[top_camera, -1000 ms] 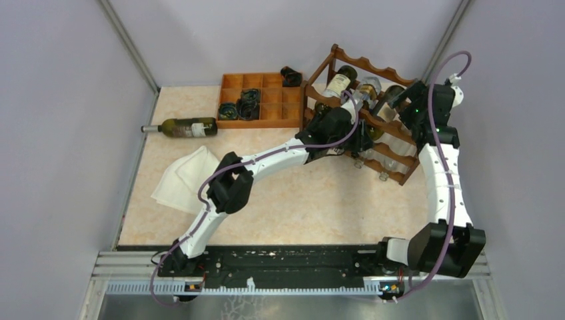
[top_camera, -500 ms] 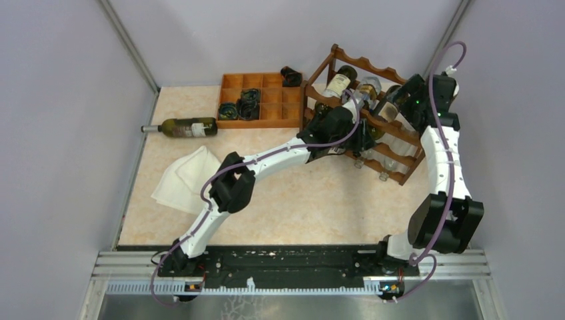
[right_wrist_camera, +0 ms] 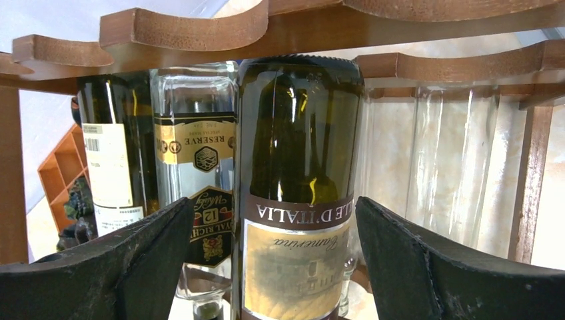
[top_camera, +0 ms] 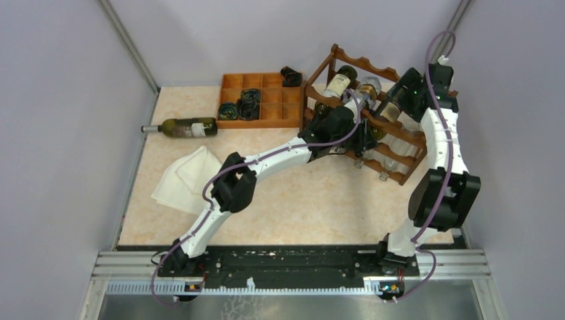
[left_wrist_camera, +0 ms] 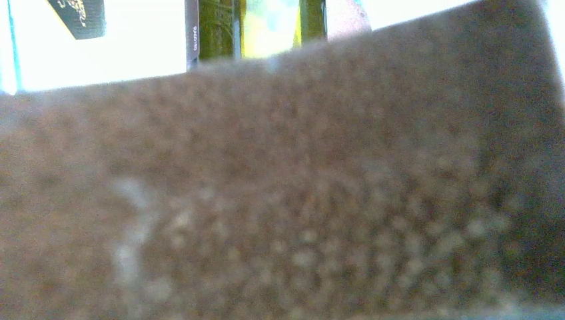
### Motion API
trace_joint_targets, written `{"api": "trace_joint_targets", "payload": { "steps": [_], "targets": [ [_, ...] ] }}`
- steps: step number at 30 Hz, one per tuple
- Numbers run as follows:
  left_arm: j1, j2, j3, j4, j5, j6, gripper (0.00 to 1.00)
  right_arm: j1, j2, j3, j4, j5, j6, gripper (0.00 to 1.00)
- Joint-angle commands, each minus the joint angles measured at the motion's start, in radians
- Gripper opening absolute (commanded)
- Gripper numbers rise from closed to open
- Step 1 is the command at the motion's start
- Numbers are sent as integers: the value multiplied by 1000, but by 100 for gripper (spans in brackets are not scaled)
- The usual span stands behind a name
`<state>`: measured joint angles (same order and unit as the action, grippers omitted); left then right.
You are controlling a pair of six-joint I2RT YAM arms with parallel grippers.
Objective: Put the wine bottle on the wine rack
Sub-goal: Place the wine bottle in the wine rack.
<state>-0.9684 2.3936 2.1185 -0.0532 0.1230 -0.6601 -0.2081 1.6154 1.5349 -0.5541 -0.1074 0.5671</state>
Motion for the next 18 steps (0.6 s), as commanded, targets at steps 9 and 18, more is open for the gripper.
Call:
{"api": "trace_joint_targets", "payload": {
  "steps": [9, 18],
  "targets": [
    [25, 38, 101, 159, -57, -30, 7, -9, 49, 91, -22, -34, -41, 89],
    [27, 44, 95, 167, -69, -48, 20, -10, 1, 69, 12, -46, -19, 89]
  ]
}}
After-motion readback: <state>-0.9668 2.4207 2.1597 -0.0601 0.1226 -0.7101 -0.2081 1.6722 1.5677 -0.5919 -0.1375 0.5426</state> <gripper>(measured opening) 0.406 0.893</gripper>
